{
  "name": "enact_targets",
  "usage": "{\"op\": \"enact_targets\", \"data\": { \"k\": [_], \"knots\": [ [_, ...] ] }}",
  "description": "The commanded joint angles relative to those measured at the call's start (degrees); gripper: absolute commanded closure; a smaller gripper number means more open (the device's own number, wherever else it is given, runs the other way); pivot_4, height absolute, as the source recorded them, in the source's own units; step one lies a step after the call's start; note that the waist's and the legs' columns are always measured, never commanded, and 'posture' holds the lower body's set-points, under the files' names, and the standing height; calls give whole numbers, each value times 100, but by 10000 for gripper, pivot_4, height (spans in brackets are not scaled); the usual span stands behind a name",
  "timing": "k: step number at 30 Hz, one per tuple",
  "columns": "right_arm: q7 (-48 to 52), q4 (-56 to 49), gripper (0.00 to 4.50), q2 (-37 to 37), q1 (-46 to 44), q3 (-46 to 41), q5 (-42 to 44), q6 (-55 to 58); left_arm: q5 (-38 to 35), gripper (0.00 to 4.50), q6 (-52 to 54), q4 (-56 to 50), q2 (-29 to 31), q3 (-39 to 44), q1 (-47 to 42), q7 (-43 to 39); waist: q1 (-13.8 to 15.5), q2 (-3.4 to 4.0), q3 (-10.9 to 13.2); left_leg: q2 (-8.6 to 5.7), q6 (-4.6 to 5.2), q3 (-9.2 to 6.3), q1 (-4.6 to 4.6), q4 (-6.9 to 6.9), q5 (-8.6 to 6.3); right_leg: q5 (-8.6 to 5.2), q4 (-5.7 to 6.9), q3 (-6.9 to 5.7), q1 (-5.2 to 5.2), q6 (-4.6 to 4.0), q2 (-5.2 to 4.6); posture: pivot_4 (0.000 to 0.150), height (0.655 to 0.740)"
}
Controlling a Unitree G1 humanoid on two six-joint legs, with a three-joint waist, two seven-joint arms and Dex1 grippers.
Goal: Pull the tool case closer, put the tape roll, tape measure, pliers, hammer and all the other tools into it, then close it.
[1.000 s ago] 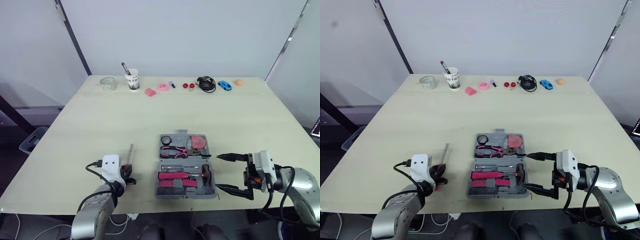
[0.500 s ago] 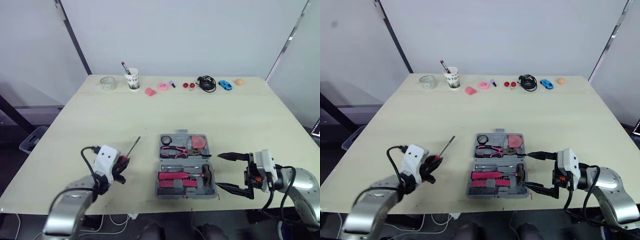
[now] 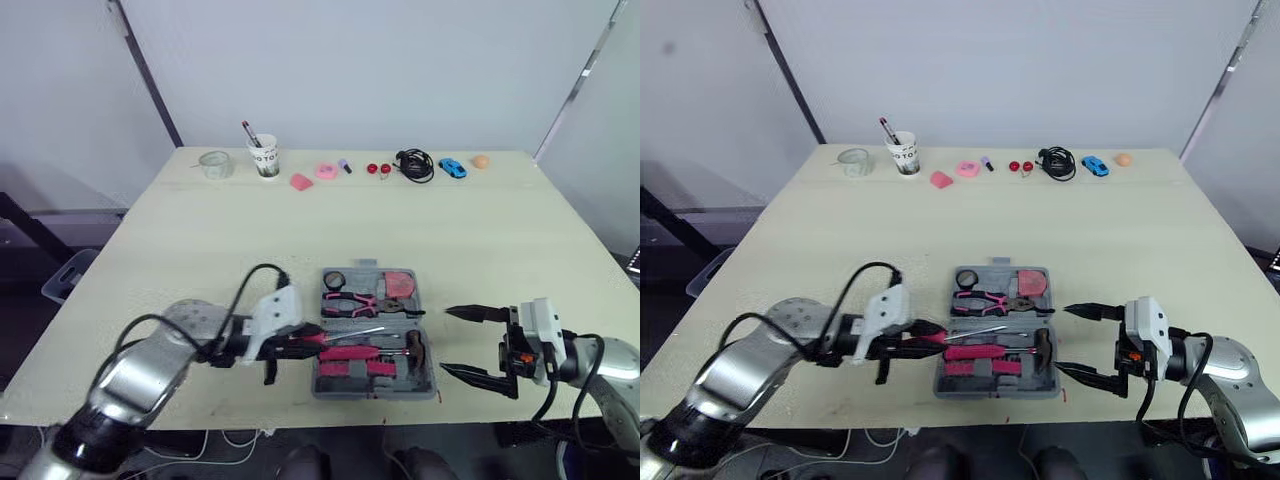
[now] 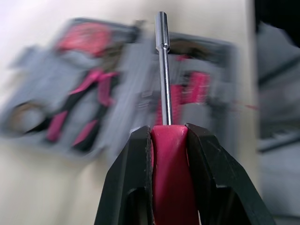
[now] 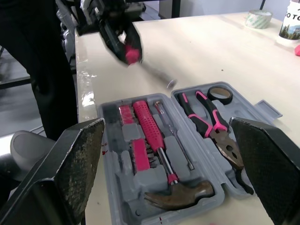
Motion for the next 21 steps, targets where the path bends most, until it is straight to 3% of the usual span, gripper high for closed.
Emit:
{"op": "enact_targets", "data": {
  "k": [1,21],
  "knots": [
    [-32,-187,0,-55,47,-204,56,-46,495,39136,-139,45,76,-541,-269,-181,-28,0,0,0,0,-1,1,0,0,0,0,3,1,1,1,1500,7400],
    [398,-116,0,-488,449,-359,51,-21,1247,39136,750,94,-595,-1750,-807,-93,-28,1,0,1,1,-12,-9,7,0,0,1,11,-1,2,17,1500,7400]
  ]
}}
